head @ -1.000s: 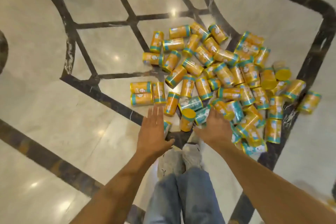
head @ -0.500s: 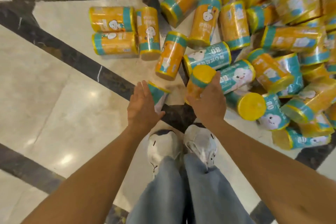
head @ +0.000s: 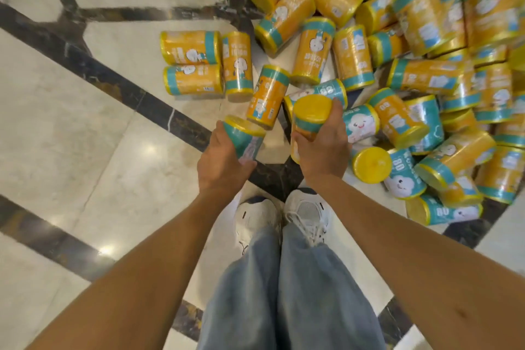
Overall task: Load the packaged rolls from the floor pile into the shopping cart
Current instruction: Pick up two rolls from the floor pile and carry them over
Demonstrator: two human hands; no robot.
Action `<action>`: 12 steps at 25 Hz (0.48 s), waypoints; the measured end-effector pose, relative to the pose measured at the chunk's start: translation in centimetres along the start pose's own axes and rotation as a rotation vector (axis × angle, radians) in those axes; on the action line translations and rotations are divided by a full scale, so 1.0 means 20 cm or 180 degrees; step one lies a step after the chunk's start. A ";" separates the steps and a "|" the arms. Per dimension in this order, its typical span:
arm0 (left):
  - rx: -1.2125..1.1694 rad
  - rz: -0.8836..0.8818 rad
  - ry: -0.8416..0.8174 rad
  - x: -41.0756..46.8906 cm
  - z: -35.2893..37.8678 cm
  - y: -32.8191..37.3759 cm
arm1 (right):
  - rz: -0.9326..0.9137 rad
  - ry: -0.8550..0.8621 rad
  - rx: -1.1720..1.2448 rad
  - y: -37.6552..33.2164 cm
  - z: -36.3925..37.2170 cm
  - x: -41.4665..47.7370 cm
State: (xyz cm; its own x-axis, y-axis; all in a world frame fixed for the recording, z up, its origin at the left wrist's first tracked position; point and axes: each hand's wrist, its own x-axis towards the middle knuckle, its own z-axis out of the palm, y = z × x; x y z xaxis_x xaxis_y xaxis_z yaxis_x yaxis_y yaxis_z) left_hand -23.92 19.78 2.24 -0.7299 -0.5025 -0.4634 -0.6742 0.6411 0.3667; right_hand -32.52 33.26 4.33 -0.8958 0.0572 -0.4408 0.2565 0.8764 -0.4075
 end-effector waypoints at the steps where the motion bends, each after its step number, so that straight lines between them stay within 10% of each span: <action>1: -0.0095 0.0047 0.0090 -0.03 -0.12 0.06 | -0.0077 0.0038 0.0028 -0.07 -0.10 -0.04; 12: -0.0746 0.0973 0.1033 -0.36 -1.84 1.41 | -0.0488 0.1021 0.0928 -1.03 -1.98 -0.36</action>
State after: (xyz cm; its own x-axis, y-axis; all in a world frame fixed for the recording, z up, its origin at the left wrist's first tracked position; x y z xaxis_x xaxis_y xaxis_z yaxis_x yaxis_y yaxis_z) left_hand -41.78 20.08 45.66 -0.8703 -0.4905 -0.0455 -0.4042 0.6583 0.6351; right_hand -45.80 33.73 47.55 -0.9867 0.1227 -0.1068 0.1626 0.7179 -0.6769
